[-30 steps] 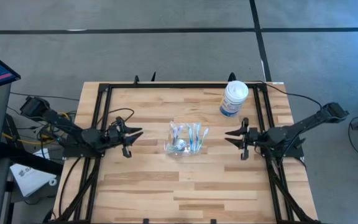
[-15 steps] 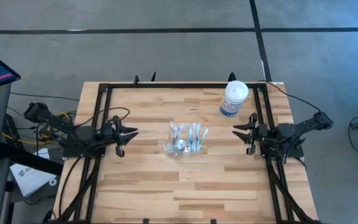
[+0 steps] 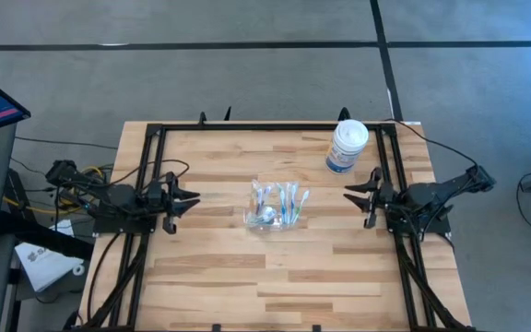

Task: Pick & Place toothbrushing station
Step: Return to Home Position

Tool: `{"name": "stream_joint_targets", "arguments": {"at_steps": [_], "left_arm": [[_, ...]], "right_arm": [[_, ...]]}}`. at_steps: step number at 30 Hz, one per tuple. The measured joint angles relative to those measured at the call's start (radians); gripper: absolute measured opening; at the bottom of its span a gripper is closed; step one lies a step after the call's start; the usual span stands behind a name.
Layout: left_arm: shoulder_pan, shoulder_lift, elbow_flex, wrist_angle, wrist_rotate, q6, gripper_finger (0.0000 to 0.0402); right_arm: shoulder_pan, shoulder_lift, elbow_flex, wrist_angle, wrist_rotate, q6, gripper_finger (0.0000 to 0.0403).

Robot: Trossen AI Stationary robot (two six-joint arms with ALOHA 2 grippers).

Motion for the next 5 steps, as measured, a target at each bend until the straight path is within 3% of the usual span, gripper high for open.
{"name": "stream_joint_targets", "arguments": {"at_steps": [5], "left_arm": [[0.000,0.015,0.000,0.005,0.000,-0.002,0.0077]], "right_arm": [[0.000,0.002,0.000,-0.001,0.000,0.004,0.0103]]}}
